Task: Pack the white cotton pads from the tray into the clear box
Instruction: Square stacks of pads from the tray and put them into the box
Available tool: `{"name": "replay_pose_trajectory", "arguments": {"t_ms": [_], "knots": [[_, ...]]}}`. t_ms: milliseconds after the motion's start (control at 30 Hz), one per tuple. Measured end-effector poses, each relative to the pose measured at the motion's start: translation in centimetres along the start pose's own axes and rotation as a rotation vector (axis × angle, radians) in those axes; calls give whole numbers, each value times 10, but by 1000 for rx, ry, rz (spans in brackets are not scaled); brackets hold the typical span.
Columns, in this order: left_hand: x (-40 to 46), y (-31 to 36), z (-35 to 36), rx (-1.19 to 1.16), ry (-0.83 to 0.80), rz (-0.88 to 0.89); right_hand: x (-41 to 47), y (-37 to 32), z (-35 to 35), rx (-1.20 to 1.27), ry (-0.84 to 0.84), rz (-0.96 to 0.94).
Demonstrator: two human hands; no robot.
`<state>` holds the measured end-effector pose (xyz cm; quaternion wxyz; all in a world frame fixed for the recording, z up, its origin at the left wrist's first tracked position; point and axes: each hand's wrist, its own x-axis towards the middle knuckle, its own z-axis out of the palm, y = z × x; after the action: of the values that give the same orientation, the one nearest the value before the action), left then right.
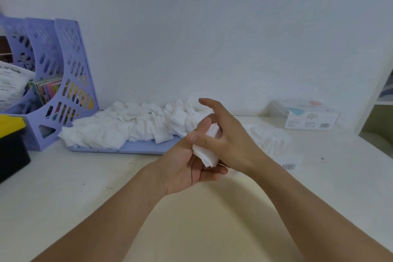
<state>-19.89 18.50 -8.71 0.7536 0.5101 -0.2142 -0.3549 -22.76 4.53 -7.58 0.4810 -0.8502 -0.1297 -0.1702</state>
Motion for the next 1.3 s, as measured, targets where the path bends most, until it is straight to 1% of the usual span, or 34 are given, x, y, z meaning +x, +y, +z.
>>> {"name": "replay_pose_trajectory", "arguments": {"t_ms": [67,133,200,300,433,567,633,700,833,900,1200,1300], "knots": [[0,1,-1,-66,35,20,1,2,-7,-15,-14,-7],[0,3,-2,-204,76,20,2,4,-8,-45,-49,-9],[1,4,0,-265,95,28,2,5,-5,-127,-56,-24],[3,4,-2,-208,101,52,3,7,-4,-193,-28,-66],[2,7,-11,-159,80,16,5,9,-11,-128,-79,-64],[1,6,-14,-140,116,41,4,9,-10,-48,-146,-57],[1,4,-15,-115,149,19,4,10,-8,-49,-162,-58],[1,2,-14,-99,137,-3,5,11,-5,-77,-169,-65],[0,3,-11,-123,55,-20,4,11,-3,-70,-171,-74],[-1,3,-11,-148,39,-11,3,9,-5,-82,-164,-81],[4,5,-20,-330,55,8,4,6,-11,-157,-149,-134],[3,6,-20,-285,73,-4,3,8,-12,-179,-164,-124]]}}
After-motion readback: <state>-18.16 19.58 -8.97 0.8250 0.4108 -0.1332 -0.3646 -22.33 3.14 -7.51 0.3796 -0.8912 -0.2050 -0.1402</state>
